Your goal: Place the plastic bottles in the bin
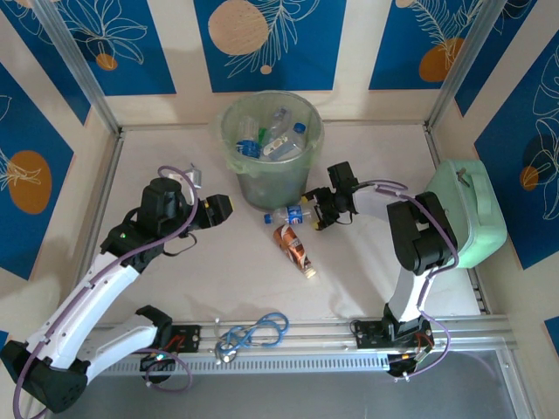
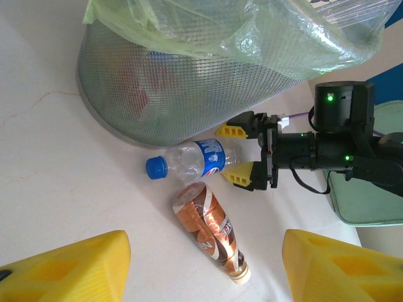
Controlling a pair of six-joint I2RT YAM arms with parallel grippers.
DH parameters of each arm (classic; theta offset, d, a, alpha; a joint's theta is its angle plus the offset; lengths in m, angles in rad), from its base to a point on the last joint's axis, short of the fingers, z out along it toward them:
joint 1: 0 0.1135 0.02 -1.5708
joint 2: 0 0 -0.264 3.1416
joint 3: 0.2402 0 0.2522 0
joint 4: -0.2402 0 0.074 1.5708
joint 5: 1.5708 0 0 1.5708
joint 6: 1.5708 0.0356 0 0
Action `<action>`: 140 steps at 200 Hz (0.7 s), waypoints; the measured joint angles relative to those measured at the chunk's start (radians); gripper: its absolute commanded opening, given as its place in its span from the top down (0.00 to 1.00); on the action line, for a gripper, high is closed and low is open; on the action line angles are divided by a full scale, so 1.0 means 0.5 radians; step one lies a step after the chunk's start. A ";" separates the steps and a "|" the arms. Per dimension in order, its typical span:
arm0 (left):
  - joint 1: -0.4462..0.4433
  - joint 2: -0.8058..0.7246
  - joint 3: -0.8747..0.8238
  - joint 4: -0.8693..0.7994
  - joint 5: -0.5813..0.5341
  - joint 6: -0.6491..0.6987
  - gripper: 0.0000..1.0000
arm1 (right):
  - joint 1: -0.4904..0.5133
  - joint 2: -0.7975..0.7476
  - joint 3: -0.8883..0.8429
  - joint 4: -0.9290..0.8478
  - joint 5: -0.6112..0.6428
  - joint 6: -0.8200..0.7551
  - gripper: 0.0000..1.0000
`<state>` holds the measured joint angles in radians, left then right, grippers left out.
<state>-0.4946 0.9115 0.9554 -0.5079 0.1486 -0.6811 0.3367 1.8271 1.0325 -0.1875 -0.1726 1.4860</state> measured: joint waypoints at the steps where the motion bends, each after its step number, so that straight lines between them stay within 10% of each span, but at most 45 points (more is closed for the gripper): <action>1: 0.000 0.000 0.000 0.000 0.000 0.001 0.36 | 0.000 0.002 0.000 0.001 -0.001 -0.004 0.33; 140: 0.003 0.000 -0.026 0.136 0.158 -0.008 0.29 | -0.019 -0.581 -0.224 -0.086 0.018 -0.266 0.46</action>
<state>-0.4931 0.9115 0.9424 -0.4400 0.2276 -0.6849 0.3271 1.5368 0.9203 -0.2306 -0.1638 1.3533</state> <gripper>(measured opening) 0.713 0.578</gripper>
